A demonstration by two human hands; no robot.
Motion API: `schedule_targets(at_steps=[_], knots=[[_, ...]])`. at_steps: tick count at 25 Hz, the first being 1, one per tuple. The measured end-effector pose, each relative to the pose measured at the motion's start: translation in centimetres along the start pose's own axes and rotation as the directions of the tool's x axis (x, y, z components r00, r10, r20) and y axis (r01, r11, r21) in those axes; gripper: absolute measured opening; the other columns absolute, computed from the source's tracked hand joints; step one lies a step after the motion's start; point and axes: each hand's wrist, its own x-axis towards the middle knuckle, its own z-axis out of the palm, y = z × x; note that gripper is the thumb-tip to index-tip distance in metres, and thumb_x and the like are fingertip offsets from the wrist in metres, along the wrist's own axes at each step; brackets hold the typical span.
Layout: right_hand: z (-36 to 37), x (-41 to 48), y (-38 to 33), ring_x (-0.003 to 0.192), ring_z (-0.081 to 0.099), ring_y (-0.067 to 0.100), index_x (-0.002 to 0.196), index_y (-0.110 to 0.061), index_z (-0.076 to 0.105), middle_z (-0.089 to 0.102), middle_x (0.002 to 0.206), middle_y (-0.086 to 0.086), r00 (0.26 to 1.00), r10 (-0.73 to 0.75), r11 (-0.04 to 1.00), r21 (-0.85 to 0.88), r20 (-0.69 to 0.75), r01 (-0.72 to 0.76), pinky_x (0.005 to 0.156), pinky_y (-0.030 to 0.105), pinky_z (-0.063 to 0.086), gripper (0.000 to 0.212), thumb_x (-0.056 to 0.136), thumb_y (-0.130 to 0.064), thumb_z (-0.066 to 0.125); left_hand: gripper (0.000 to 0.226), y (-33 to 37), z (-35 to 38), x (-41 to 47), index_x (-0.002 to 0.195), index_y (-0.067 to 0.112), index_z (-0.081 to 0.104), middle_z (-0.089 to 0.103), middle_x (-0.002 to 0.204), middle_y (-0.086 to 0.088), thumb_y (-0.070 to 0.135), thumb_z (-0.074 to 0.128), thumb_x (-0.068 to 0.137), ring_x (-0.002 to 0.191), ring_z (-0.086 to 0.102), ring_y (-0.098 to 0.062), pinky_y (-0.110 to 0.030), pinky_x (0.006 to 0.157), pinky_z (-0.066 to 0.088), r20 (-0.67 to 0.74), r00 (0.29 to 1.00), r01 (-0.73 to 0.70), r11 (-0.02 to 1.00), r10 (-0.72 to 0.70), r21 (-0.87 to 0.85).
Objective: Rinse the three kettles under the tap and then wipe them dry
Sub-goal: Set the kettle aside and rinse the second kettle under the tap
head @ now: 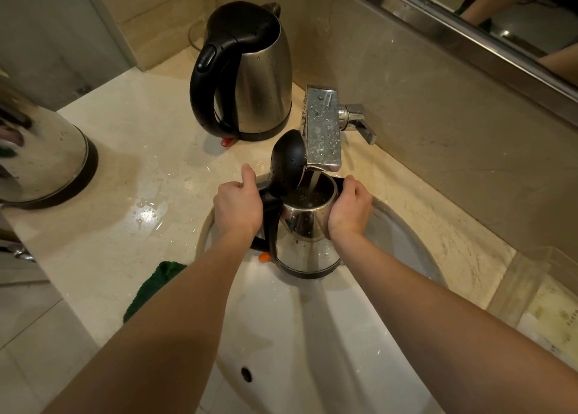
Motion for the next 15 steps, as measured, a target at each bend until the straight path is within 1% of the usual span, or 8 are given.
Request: schedule_targets(at_steps=[6, 15], knots=[[0.04, -0.02, 0.00, 0.057, 0.033, 0.016, 0.058, -0.014, 0.039, 0.040, 0.060, 0.001, 1.000, -0.003, 1.000, -0.004, -0.005, 0.003, 0.057, 0.036, 0.029, 0.041, 0.098, -0.022, 0.042, 0.058, -0.09, 0.09, 0.10, 0.059, 0.011, 0.039, 0.044, 0.060, -0.008, 0.050, 0.034, 0.101, 0.058, 0.045, -0.021, -0.035, 0.058, 0.038, -0.006, 1.000, -0.003, 1.000, 0.002, -0.002], [0.04, 0.08, 0.16, 0.059, 0.036, 0.016, 0.060, -0.012, 0.043, 0.043, 0.062, 0.003, 1.000, 0.003, 1.000, 0.002, 0.007, -0.003, 0.058, 0.035, 0.031, 0.040, 0.099, -0.023, 0.042, 0.057, 0.07, 0.06, -0.07, 0.059, 0.011, 0.039, 0.043, 0.060, -0.007, 0.048, 0.035, 0.102, 0.057, 0.044, -0.019, -0.034, 0.056, 0.037, -0.015, 1.000, -0.005, 1.000, 0.005, 0.000]])
